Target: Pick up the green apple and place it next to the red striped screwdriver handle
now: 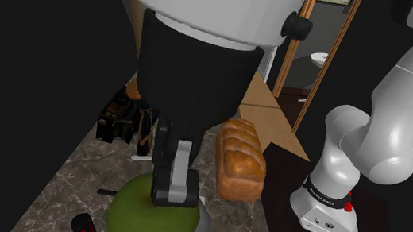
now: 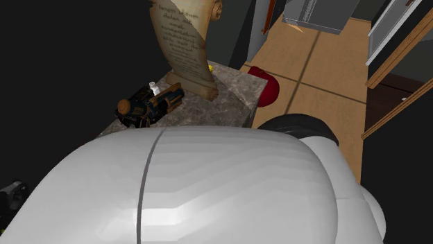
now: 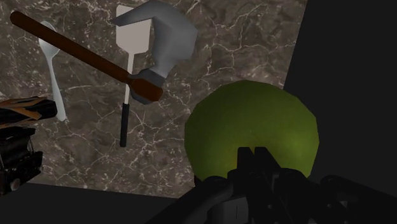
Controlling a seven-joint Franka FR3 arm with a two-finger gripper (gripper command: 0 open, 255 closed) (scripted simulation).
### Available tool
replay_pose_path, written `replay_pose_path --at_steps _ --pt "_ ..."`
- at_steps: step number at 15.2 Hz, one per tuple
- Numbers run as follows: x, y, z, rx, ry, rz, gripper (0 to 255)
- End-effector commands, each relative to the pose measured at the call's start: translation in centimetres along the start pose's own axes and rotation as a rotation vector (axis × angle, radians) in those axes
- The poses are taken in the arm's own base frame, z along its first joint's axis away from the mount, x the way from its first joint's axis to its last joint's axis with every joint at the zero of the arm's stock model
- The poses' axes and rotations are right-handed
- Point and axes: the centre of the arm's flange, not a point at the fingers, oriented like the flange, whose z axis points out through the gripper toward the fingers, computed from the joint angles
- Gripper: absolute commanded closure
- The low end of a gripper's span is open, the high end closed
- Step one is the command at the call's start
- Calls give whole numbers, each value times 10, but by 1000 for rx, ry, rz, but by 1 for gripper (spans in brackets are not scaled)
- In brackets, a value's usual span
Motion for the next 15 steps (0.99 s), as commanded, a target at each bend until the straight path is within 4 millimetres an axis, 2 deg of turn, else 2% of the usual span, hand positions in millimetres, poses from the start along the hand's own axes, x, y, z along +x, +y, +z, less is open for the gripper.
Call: replay_pose_path --at_steps 1,15 --pt "-1 -1 10 0 1 0 255" --pt "-13 -3 83 0 1 0 255"
